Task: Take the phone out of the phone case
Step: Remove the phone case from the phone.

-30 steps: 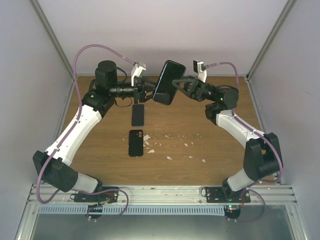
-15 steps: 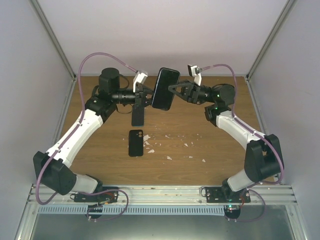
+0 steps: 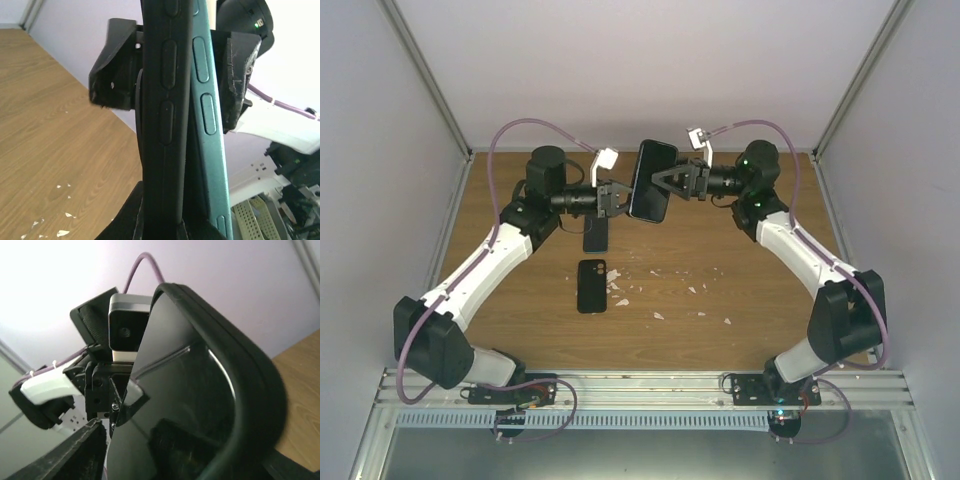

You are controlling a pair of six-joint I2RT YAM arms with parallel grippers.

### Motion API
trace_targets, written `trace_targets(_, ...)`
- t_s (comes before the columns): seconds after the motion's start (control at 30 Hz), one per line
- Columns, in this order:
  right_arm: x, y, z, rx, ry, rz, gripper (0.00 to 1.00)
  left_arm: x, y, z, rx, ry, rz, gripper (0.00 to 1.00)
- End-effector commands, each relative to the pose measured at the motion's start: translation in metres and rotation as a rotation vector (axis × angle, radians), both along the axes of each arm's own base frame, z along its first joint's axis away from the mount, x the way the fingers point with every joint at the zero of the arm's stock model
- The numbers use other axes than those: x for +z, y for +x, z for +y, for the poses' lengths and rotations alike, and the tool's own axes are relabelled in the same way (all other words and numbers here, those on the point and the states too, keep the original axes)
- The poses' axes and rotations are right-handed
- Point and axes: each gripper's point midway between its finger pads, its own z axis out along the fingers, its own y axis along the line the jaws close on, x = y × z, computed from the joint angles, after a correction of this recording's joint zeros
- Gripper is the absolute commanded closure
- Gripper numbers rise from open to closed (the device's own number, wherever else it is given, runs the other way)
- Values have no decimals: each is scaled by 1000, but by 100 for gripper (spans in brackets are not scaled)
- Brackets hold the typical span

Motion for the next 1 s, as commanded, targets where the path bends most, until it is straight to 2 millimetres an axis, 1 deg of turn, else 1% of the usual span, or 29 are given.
trace_targets(0.0,5,18,-17,-103,-35,-38,34,13,20,7,87,-47,-1,100)
trace_targets(0.07,1,31,-24,-184,-66,-39,23,9,28,10,130,-38,25,100)
trace_targets(0.1,-3,41,-27,-241,-96,-43,20,6,32,12,158,-31,41,100)
trace_targets(0.2,-7,55,-34,-343,-164,-97,16,-7,49,18,259,-11,143,100)
trace_targets(0.3,-9,62,-36,-399,-216,-157,16,-23,64,27,347,-9,289,100)
trace_targets(0.43,-11,64,-31,-456,-324,-297,18,-42,76,35,404,-25,453,100)
trace_targets(0.63,-21,60,-13,-494,-474,-482,25,-64,78,40,395,-72,630,100)
trace_targets(0.77,-28,59,2,-525,-577,-590,32,-72,78,42,395,-90,696,100)
trace_targets(0.93,-43,48,29,-511,-682,-727,43,-79,76,44,403,-96,752,100)
trace_targets(0.97,-46,46,33,-507,-697,-745,45,-76,78,44,401,-109,741,100)
